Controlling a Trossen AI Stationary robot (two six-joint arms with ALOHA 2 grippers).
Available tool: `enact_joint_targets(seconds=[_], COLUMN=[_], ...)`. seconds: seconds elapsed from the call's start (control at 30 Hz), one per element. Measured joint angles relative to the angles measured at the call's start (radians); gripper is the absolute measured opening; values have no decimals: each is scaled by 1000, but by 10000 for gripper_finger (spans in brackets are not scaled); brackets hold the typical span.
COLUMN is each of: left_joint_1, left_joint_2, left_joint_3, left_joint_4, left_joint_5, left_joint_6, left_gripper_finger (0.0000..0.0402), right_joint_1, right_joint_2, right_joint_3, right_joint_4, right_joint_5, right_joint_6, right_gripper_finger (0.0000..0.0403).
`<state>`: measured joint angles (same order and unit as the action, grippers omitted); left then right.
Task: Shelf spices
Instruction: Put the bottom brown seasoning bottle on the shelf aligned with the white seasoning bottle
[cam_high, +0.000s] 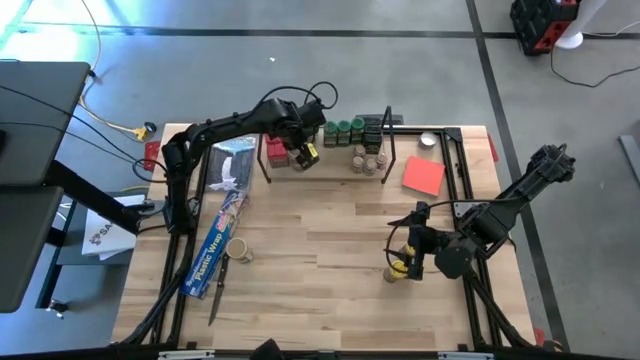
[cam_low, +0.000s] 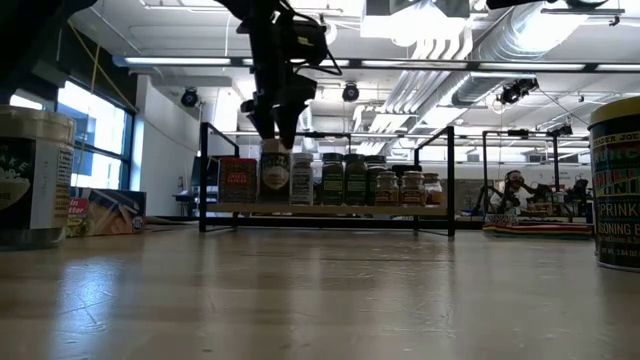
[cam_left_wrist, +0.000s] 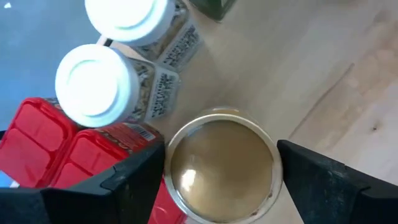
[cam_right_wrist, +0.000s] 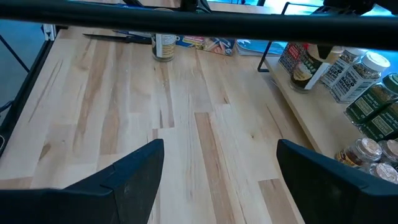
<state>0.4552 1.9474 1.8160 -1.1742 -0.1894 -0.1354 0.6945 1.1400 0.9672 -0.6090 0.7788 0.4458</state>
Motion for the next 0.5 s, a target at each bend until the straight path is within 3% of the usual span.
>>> enact_joint_targets(seconds=[0.5], left_joint_1=[-15], left_joint_2=[0], left_joint_3=[-1], left_joint_4=[13], left_joint_5=[-116], left_joint_6=[80], left_gripper_finger=[304], right_joint_1=[0], right_joint_2=[0], right_joint_3=[0], right_joint_4=[0], right_joint_5=[0], right_joint_6=[2], right_gripper_finger=[307])
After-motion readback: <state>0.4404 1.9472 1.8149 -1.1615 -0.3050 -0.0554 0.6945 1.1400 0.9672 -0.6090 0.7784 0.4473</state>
